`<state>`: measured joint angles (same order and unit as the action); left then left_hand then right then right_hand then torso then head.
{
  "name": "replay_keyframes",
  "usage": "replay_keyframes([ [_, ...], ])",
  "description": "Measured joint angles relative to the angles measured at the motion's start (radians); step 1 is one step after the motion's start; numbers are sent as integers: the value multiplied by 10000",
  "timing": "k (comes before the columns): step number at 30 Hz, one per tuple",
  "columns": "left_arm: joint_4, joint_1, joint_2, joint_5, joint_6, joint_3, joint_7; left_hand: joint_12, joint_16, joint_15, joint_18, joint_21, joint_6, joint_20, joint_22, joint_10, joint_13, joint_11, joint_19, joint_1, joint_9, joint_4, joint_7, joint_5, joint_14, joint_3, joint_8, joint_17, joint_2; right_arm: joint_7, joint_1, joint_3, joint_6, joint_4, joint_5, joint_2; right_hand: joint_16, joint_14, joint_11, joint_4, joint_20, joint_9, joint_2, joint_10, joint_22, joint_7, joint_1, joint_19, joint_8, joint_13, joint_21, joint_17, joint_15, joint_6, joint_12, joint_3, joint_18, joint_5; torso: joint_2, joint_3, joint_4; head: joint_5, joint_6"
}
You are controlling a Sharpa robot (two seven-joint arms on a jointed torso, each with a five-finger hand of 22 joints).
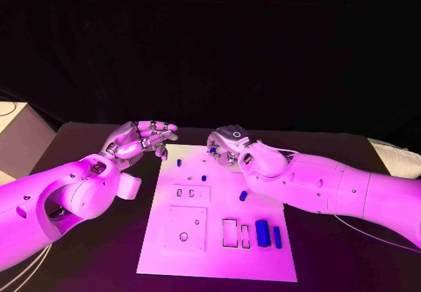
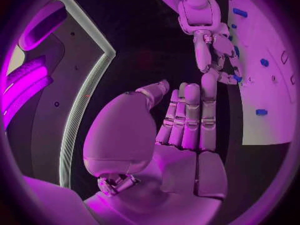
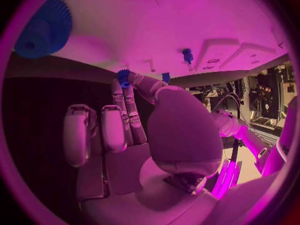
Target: Assemble the parts on the task board
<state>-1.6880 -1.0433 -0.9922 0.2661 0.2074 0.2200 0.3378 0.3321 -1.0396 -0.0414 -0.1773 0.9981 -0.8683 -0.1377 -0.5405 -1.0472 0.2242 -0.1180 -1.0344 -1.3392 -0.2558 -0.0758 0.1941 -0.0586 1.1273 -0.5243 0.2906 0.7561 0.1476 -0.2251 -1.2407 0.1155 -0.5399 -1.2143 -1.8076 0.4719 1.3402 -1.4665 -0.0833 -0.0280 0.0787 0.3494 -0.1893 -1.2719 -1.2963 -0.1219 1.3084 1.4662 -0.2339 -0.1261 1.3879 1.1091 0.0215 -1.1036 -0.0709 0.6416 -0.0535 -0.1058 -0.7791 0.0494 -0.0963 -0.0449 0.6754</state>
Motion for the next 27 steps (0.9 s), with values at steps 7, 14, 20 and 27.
replay_keyframes([
  [7, -24, 0, -18, 23, 0, 46, -4, 0, 0, 0, 0, 0, 0, 0, 1, 0, -1, 0, 0, 0, 1, 0, 0, 0, 0, 0, 0, 0, 0, -30, 8, -5, -28, 53, -14, -84, 0, 0, 0, 0, 0, 1, 0, 0, 0, 0, 0, 0, 0, 0, 0, 0, 0, 0, 24, 0, -1, -40, -39, 22, -27, 0, 32],
  [14, -34, -1, -23, 47, 0, 71, -8, -1, 0, 0, 0, 10, 0, 0, 0, 3, -2, -3, 0, 0, 0, 0, 0, 0, 0, 0, 4, -1, 0, -57, 8, -7, -60, 52, -24, -103, 0, 0, 0, 1, 0, 0, 0, 0, 0, 0, 0, 0, 1, 0, 0, -1, 0, 0, 38, -1, -1, -46, -45, 26, -20, 38, 40],
  [20, -34, -2, -27, 59, 0, 82, -13, 40, 0, 0, 0, 77, 36, 0, -17, 37, 9, -37, 0, 0, -13, 0, 36, 0, 0, 0, 53, -18, 0, -93, 13, -5, -92, 25, -33, -121, -1, 0, 0, 2, 0, 9, 0, 0, 0, 0, 0, 0, 1, 0, 0, 15, 0, 1, 76, -2, -1, -46, -52, 25, -20, 53, 35],
  [27, -34, -2, -27, 70, -1, 88, -21, 40, 0, 0, 0, 77, 36, 0, -16, 36, 8, -37, 0, 0, -12, 0, 36, 0, 0, 0, 53, -17, 0, -100, 15, -4, -93, 16, -41, -158, -1, 0, 0, 3, 1, 11, 0, 0, -23, 0, 1, 0, 1, 0, 0, 18, 0, 1, 42, -4, -1, -42, -60, 28, -20, 58, 23],
])
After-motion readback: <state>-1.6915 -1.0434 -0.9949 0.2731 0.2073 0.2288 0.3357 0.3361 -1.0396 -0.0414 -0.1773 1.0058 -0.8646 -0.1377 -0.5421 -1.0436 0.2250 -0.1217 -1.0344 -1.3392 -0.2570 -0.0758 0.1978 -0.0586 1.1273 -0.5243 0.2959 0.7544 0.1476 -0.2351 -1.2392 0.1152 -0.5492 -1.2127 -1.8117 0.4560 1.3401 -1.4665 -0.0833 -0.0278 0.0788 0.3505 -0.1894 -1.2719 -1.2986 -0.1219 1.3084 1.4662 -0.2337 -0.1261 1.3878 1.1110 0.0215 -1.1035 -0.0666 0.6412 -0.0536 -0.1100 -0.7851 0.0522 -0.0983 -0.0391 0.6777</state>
